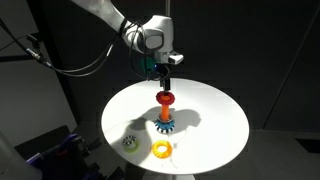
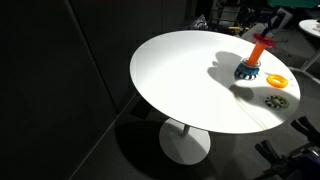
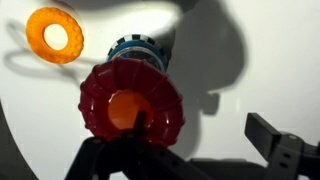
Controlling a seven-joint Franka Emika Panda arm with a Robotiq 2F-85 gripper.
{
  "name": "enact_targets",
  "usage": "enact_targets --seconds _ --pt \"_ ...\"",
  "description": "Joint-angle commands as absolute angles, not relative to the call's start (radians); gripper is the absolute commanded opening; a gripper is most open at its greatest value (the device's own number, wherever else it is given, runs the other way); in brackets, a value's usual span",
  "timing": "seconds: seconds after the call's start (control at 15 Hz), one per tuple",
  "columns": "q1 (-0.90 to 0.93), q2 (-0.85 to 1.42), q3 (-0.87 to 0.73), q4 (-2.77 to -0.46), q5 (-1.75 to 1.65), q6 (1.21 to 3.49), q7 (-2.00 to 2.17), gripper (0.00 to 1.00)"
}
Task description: Place the red ring on the stack
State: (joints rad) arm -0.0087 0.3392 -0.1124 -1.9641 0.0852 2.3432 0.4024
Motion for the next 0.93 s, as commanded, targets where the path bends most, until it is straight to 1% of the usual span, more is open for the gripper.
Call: enact_targets --seconds 0.0,0.87 --pt "-0.030 0.308 -0.092 -1.999 0.131 2.373 0.341 1.00" --pt "-0.030 0.258 -0.088 -2.038 0.154 2.349 0.285 1.00"
